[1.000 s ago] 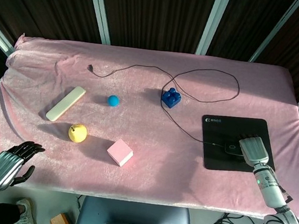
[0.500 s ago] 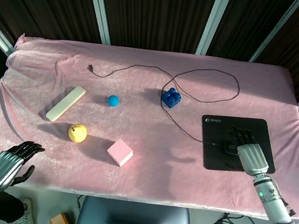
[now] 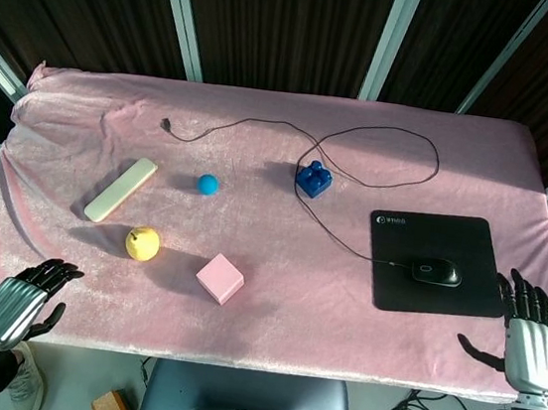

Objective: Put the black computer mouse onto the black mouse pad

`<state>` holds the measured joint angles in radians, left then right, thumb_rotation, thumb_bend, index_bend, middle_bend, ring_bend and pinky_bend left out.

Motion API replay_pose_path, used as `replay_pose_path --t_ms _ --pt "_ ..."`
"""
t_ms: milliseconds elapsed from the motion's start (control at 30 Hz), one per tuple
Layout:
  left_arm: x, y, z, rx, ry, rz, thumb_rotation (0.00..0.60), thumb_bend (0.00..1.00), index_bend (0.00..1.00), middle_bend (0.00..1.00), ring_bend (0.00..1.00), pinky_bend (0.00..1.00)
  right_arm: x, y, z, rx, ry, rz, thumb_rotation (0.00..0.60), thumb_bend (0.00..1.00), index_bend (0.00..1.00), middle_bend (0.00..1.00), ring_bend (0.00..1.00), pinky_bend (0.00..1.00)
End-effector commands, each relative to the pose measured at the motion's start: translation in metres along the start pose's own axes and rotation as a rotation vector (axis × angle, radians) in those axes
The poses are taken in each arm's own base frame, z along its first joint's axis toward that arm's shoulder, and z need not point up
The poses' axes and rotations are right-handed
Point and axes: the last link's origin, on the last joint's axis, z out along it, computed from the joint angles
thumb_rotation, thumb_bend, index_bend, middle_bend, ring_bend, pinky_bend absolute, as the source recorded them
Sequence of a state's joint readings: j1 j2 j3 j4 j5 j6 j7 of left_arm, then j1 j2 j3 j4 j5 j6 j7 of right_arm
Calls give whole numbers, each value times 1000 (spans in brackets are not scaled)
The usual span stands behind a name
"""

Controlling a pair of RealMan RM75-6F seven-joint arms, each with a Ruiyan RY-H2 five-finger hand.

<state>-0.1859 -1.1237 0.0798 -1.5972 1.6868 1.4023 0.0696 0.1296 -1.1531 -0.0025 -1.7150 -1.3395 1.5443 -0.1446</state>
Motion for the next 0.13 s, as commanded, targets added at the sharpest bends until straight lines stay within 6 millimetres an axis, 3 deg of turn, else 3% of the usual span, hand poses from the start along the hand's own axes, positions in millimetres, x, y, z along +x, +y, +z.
replay_pose_path --t_ms 33,133 --pt "-1 0 1 5 0 4 600 491 242 231 179 390 -1 -1 0 28 -9 -69 600 267 0 28 27 83" --pt "-1 1 2 4 0 6 600 492 236 227 178 390 -3 -1 -3 43 -34 -92 600 267 0 28 27 83"
